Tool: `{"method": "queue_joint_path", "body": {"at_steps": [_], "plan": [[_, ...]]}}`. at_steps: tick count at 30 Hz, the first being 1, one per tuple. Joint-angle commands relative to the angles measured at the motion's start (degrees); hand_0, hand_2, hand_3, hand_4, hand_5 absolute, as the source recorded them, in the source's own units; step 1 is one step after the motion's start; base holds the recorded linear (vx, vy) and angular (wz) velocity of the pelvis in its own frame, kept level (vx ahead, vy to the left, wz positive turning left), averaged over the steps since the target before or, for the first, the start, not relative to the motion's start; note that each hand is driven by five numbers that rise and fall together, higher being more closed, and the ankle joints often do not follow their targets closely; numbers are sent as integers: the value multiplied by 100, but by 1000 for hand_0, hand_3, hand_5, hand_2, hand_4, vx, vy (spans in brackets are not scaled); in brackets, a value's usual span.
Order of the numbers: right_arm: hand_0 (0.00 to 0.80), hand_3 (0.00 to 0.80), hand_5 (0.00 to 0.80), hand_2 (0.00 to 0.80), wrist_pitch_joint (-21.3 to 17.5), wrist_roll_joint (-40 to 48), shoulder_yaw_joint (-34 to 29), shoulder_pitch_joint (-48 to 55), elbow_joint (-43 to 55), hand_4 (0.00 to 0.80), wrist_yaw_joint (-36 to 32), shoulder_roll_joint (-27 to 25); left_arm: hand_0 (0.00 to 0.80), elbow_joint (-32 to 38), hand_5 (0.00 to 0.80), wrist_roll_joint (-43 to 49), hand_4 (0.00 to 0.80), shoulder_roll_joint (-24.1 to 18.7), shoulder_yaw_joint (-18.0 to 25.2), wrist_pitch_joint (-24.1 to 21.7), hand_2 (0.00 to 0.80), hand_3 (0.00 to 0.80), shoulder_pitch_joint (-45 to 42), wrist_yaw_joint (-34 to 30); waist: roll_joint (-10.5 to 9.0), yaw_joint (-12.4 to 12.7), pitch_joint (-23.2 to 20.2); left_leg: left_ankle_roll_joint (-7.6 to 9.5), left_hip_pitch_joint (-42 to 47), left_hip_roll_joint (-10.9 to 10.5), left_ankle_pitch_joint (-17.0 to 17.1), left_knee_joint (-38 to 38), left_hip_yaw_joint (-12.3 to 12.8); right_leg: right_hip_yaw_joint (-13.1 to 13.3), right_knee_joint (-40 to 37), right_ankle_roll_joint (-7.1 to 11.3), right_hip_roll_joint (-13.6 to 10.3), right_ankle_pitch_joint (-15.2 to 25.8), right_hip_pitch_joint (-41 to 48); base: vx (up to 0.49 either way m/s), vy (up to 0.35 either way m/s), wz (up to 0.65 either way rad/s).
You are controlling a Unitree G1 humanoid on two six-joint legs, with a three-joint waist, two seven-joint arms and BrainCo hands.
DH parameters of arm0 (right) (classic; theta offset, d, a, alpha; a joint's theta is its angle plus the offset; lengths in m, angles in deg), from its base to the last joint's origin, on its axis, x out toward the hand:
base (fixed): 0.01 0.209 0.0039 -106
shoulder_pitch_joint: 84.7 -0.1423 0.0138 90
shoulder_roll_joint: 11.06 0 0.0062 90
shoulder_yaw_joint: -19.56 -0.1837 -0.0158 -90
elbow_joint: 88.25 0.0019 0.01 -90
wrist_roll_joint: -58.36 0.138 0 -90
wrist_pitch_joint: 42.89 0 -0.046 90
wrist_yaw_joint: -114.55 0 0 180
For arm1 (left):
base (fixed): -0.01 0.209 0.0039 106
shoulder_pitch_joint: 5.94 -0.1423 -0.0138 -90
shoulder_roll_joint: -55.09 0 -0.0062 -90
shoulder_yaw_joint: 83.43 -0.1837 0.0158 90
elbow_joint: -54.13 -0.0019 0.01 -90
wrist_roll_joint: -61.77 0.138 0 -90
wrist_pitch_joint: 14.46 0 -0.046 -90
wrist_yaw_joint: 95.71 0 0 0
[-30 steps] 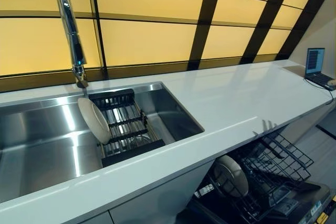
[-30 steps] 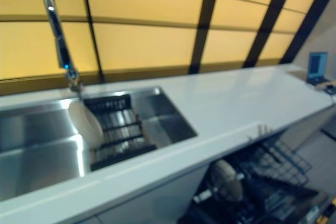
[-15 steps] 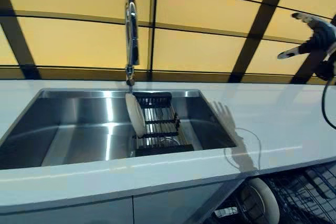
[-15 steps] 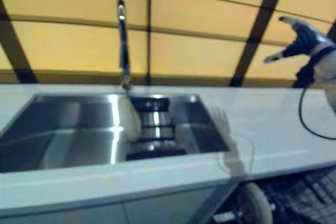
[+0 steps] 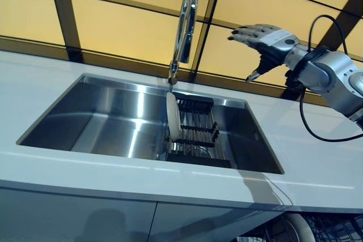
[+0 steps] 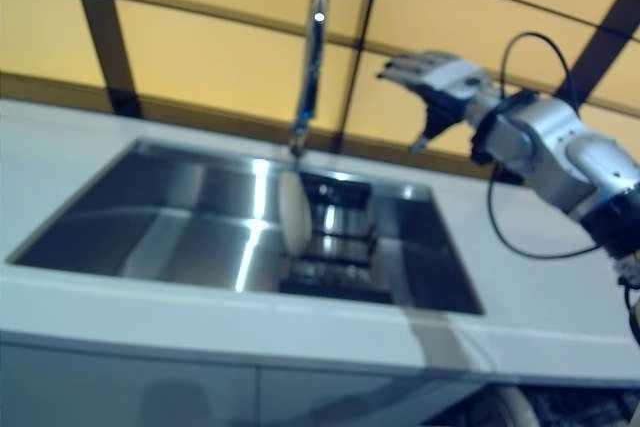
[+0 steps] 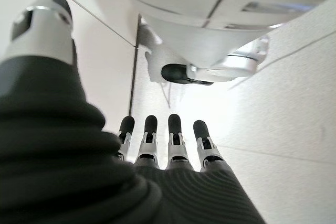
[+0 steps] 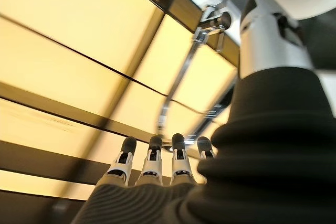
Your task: Take plates into dishwasher
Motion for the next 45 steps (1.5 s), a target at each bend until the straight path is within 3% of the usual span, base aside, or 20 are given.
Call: {"method": "queue_joint_path", "body": {"at_steps": [1,11,16,27,45], "plan": [[0,0,0,0,-339,-817,573,-951,116,0,379,-232,0,-51,0,-132,0,-181,-36,-140,0,0,151,102,-76,149,-25,94,179,-28,-374,-14,167,-87,-13,580,-200,418,-76,5,-21,12],[0,0,0,0,-558,-1322,984,-1531,852,0,184,-187,0,-38,0,-122,0,-199,32,-153,0,0,103,121,-148,198,-28,81,181,1,-387,-14,126,-173,-13,619,-213,438,-83,8,-5,6],[0,0,0,0,-692,-1528,1044,-1624,1186,0,-341,-108,0,10,0,-123,0,-169,30,-162,0,0,16,138,-167,255,11,79,157,8,-389,-14,101,-199,-13,609,-205,420,-91,15,12,0],[0,0,0,0,-782,-1436,1146,-1798,1243,0,-392,90,0,24,0,-85,0,-236,16,-208,0,0,7,82,-266,342,108,43,45,59,-372,-14,60,-253,-13,595,-169,393,-172,-12,-9,7],[0,0,0,0,-580,-1173,1017,-1624,1518,0,-864,389,0,75,0,-211,0,-157,-61,-185,0,0,13,106,-222,394,277,21,-34,45,-361,-14,7,-265,-13,540,-149,324,-208,0,4,0]]}}
